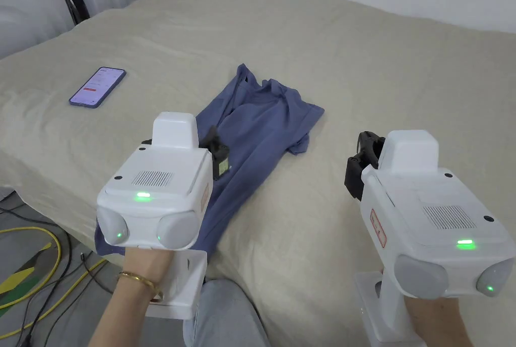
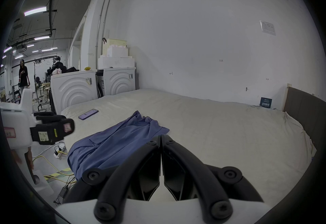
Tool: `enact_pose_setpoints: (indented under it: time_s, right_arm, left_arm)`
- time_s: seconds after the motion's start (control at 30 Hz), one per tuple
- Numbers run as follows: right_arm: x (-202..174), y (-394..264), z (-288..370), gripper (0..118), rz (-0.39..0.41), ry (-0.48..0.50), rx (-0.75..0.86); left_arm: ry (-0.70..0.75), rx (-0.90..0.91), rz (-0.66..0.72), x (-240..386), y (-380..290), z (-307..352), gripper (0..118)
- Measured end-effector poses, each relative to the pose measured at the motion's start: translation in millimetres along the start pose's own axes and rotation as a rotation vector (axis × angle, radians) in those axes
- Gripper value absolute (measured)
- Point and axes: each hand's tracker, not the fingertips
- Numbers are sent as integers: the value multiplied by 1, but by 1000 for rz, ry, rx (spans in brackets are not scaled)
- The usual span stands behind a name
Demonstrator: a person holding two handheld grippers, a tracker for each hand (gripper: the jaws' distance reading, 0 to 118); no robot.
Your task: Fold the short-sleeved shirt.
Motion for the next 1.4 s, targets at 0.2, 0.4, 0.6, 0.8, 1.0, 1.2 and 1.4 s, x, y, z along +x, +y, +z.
enact_pose_setpoints:
  time_s: [0.2,0.4,0.6,0.8,1.0,1.2,1.4]
  right_arm:
    - [0,1,-9,0,4,1,-9]
    - [3,1,-20,0,6,-3,-20]
    - [11,-2,-35,0,7,-19,-43]
    - [20,-10,-54,0,0,-37,-80]
    - [29,-17,-69,0,-4,-57,-108]
    - [38,-23,-79,0,-3,-72,-131]
    - [41,-29,-82,0,0,-76,-152]
  left_arm:
    - [-59,-96,56,-6,13,-46,117]
    - [-96,-270,29,-8,27,-106,118]
    - [-150,-485,-8,-2,42,-177,118]
    - [-170,-631,-95,15,53,-241,118]
    - [-173,-738,-158,32,48,-289,118]
    - [-172,-794,-199,39,26,-316,108]
    - [-183,-809,-140,31,21,-319,37]
